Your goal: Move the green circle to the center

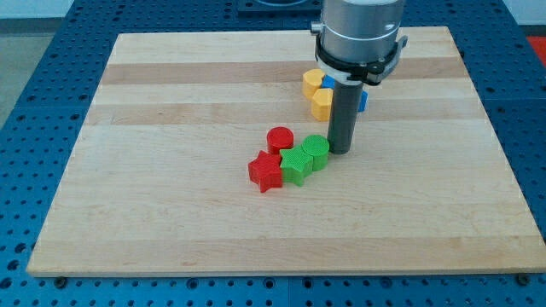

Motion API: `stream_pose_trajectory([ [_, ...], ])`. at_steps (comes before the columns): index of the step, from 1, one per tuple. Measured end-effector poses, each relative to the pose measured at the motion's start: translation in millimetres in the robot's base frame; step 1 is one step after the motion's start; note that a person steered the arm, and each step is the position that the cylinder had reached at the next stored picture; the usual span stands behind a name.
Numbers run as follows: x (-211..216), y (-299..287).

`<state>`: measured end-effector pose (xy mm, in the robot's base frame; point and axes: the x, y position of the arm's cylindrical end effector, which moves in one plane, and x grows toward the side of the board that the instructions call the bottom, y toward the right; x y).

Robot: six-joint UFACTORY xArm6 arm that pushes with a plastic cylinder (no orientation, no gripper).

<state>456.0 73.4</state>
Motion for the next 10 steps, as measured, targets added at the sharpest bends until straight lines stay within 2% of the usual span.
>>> stream_pose_trajectory([
  [2, 8.2, 4.3],
  [4, 60.7, -2.5],
  [5, 45.4, -8.2],
  [6, 10.1, -8.8],
  [9, -20.9, -75.0],
  [10, -22.9, -61.7],
])
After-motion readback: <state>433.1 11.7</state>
